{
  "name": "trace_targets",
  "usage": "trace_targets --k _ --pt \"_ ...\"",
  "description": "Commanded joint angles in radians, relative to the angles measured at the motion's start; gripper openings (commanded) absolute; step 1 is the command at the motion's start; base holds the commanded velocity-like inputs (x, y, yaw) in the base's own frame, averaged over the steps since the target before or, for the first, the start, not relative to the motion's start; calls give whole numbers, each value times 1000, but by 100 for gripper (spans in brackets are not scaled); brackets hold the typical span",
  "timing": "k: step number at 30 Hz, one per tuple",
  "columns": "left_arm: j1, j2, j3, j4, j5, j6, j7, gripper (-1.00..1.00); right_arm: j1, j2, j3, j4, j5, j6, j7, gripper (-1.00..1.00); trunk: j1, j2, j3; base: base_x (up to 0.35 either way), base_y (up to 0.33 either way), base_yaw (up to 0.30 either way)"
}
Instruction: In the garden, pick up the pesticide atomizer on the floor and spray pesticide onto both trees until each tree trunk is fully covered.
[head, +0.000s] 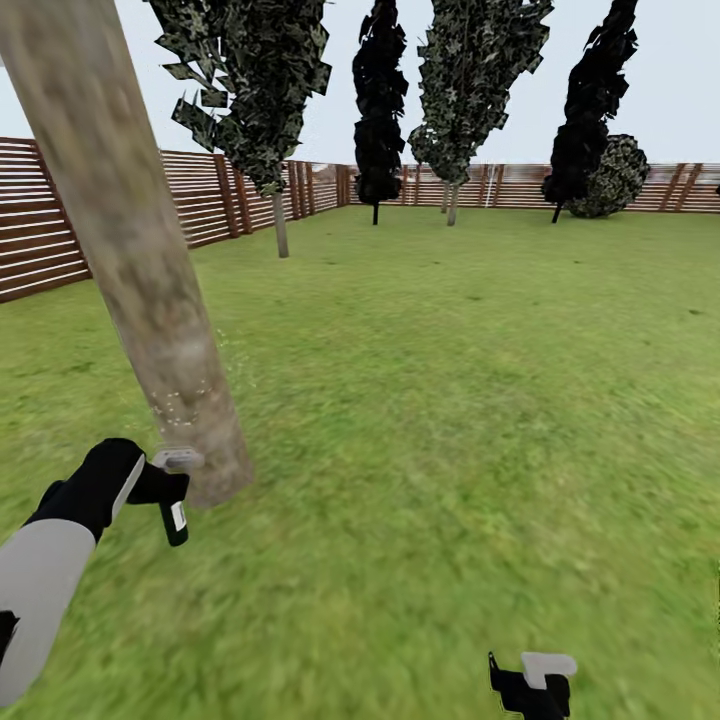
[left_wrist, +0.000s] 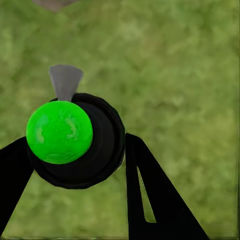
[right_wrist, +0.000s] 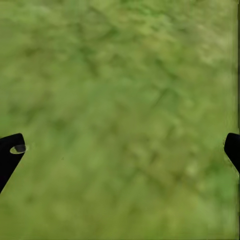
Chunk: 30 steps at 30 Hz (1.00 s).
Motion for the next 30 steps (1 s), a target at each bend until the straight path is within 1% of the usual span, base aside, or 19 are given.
trace_targets --k 1,8,9,11,13,16,19,21,23,24,30 --pt "5 0 4 3 -8 3 -9 -100 0 0 9 -1 -5 0 -5 100 0 0 -1 168 -252 0" --pt "12 1 9 -1 -4 4 -9 -100 0 0 9 -2 -4 0 -5 100 0 0 -1 194 -234 4" --pt "12 1 20 -4 -4 4 -9 -100 -1 0 9 -2 -4 -1 -5 100 0 0 -1 236 -200 149" --pt "12 1 47 -5 -4 4 -9 -100 0 0 9 -2 -4 -1 -5 100 0 0 -1 239 -198 228" --pt "12 1 60 -5 -6 3 -9 -100 -1 1 9 -2 -4 0 -5 100 0 0 -1 240 -197 262" --pt "12 0 63 -6 -10 3 -9 -100 0 0 10 -2 -4 0 -5 100 0 0 -1 232 -202 275" --pt "12 0 58 -6 -11 3 -8 -100 0 1 10 -2 -4 0 -5 100 0 0 -1 189 -225 277" --pt "12 -1 54 -6 -11 3 16 -100 0 1 10 -2 -4 0 -5 100 0 0 -1 162 -239 278" --pt "12 -3 58 -5 -10 3 72 -100 0 1 10 -2 -3 0 -5 100 0 0 -1 151 -243 278" --pt "12 -3 64 -4 -6 3 89 -100 0 1 10 -2 -3 0 -5 100 0 0 -1 147 -244 278" --pt "12 -4 69 -4 -2 4 100 -100 0 1 10 -1 -3 0 -5 100 0 0 -1 93 -258 270"
